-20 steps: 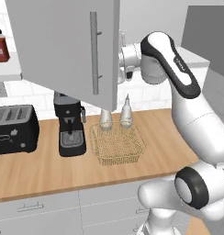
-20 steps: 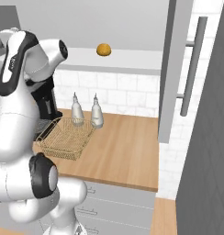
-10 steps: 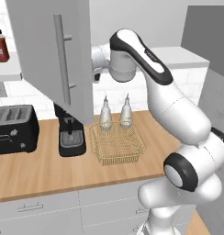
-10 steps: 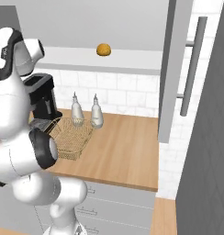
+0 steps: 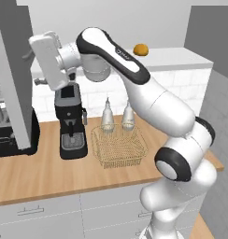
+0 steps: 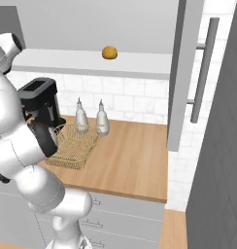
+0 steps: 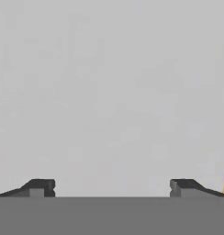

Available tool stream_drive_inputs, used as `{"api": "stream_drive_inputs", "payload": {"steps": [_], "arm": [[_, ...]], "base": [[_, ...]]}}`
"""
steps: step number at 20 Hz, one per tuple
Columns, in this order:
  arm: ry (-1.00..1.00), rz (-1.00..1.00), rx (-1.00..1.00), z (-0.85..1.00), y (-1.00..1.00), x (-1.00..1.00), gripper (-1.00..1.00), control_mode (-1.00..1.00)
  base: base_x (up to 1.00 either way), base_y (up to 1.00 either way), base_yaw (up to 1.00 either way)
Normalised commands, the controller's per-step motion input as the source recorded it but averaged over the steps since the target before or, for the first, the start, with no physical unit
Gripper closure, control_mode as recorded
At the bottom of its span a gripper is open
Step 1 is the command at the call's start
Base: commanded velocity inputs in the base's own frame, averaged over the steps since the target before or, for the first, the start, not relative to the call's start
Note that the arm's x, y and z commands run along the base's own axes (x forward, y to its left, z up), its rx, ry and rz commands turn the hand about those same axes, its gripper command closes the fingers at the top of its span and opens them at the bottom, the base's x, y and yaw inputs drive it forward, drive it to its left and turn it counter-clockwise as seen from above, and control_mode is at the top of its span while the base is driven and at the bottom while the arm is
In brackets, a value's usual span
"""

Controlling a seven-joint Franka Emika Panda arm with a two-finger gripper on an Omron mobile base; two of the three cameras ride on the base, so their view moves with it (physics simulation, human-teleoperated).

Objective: Open the cabinet, pick up the bread from the cabinet and place it in the basket. Then move the basket to the dining counter.

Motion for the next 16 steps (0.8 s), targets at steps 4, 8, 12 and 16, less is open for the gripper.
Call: {"api": "stream_drive_inputs", "payload": {"steps": [4, 8, 12, 16], "arm": [[-0.19, -0.40, -0.24, -0.11, -0.01, 0.11, -1.00, -1.00], [-0.07, -0.25, -0.13, 0.00, -1.00, 0.04, -1.00, -1.00], [-0.10, -0.17, -0.10, 0.00, -1.00, 0.00, -1.00, -1.00], [-0.18, -0.17, -0.18, -0.03, -1.00, 0.00, -1.00, -1.00]], "base": [[0.00, 0.00, 0.00], [0.00, 0.00, 0.00], [0.00, 0.00, 0.00], [0.00, 0.00, 0.00]]}}
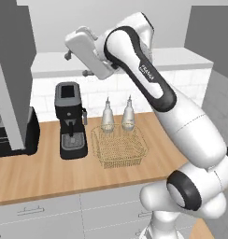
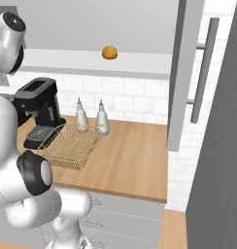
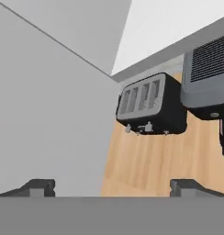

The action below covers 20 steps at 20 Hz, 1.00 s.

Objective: Open the cabinet, pick up the bread from the cabinet and place it in the basket. Then move the basket to the dining counter.

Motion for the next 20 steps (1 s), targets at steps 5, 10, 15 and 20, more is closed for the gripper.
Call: {"api": "stream_drive_inputs", "payload": {"steps": [5, 10, 15, 20], "arm": [[-0.16, -0.24, -0.18, -0.02, -1.00, -0.08, -1.00, -1.00], [-0.05, -0.41, -0.10, -0.06, -1.00, -0.14, -1.00, -1.00], [-0.25, -0.38, -0.14, -0.25, -1.00, 0.00, -1.00, -1.00], [-0.33, -0.32, -0.12, -0.05, -0.82, 0.31, -1.00, -1.00]], "base": [[0.00, 0.00, 0.00], [0.00, 0.00, 0.00], [0.00, 0.00, 0.00], [0.00, 0.00, 0.00]]}}
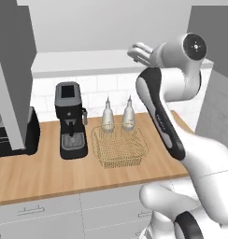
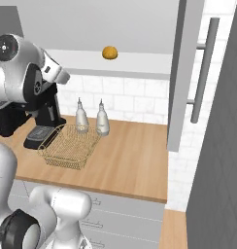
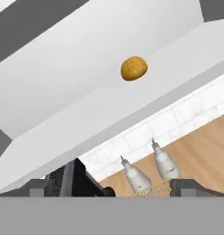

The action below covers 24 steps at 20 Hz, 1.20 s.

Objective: Open the cabinet, pick up the bread from the cabinet and place it in the basket. Then move the basket to the dining counter.

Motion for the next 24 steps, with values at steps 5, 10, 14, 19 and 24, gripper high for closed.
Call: {"api": "stream_drive_inputs", "payload": {"steps": [5, 10, 14, 19, 24], "arm": [[-0.25, -0.25, -0.12, 0.14, -0.87, 0.57, -1.00, -1.00], [0.27, -0.08, -0.03, 0.85, -0.78, 0.38, -1.00, -1.00], [0.28, 0.02, 0.00, 0.54, -0.24, 0.19, -1.00, -1.00], [0.10, 0.07, -0.05, -0.22, 0.06, 0.42, -1.00, -1.00], [-0.07, 0.05, -0.09, -0.33, 0.01, 0.59, -1.00, -1.00]], "base": [[0.00, 0.00, 0.00], [0.00, 0.00, 0.00], [0.00, 0.00, 0.00], [0.00, 0.00, 0.00], [0.00, 0.00, 0.00]]}}
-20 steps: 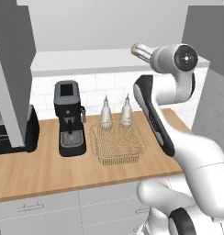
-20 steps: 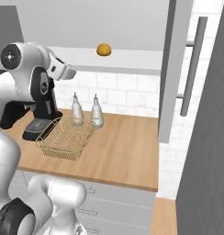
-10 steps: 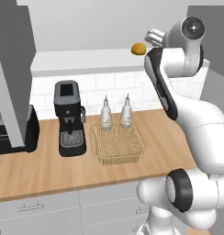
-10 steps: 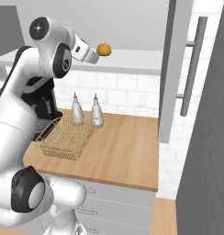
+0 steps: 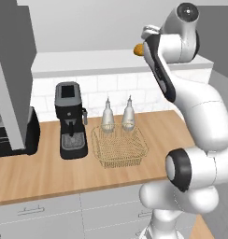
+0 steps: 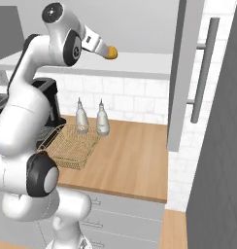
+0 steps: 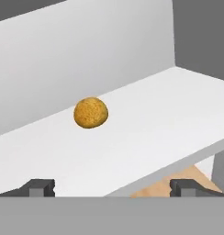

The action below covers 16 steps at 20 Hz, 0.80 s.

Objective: Open the cabinet, pick up the bread from the cabinet and place it in the basket. Then move the basket to the dining counter.

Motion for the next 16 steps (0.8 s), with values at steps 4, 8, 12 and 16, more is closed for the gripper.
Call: {"api": "stream_drive_inputs", "payload": {"steps": [4, 8, 12, 16], "arm": [[-0.03, 0.06, -0.07, -0.30, 0.00, 0.75, -1.00, -1.00], [0.00, 0.05, -0.02, -0.03, 0.00, 0.52, -1.00, -1.00], [0.00, 0.04, -0.05, -0.23, 0.00, 0.36, -1.00, -1.00], [-0.01, 0.00, -0.08, -0.02, -0.01, 0.34, -1.00, -1.00]], "base": [[0.00, 0.00, 0.00], [0.00, 0.00, 0.00], [0.00, 0.00, 0.00], [0.00, 0.00, 0.00]]}}
